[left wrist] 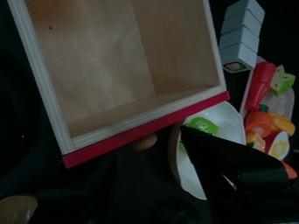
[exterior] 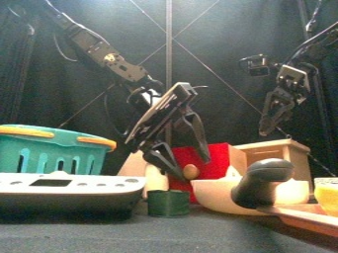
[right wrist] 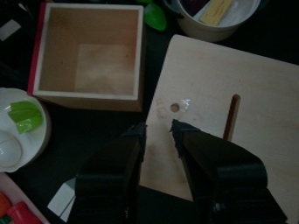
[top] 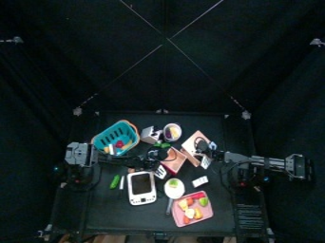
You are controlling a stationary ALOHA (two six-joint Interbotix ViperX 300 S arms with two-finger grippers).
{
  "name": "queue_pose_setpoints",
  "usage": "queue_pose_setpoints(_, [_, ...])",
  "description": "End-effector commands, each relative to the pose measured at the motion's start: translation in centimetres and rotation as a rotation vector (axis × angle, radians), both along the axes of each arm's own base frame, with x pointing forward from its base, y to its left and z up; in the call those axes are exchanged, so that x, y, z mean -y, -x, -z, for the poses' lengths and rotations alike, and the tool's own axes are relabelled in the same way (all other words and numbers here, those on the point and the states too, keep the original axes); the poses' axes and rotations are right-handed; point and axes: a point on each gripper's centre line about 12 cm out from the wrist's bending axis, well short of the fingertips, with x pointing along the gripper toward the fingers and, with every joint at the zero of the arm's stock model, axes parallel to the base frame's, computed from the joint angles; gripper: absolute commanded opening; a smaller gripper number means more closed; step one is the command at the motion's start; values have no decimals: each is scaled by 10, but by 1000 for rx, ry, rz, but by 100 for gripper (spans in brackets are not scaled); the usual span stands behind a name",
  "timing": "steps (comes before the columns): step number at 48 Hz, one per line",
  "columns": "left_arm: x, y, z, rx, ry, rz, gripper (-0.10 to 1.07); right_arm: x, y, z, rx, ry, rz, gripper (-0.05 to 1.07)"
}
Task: Grab drawer handle
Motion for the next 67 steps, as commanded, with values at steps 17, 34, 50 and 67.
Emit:
queue_pose_setpoints(17, [-13,-6,-7,27,41,-64,85,1,3,-6,29,10,3,71])
queue_pose_setpoints(34, [-12,-5,-4,18,54,-73,61,-1,6,1,19,4,2,71])
queue_pose_setpoints(50, [-8,-3,-9,4,37,-45,56,0,6,-4,65,20,-6,71])
queue_pose_setpoints(67, [-9,-4,-13,17,2,-19,56,26,20,0,50,40,111,71])
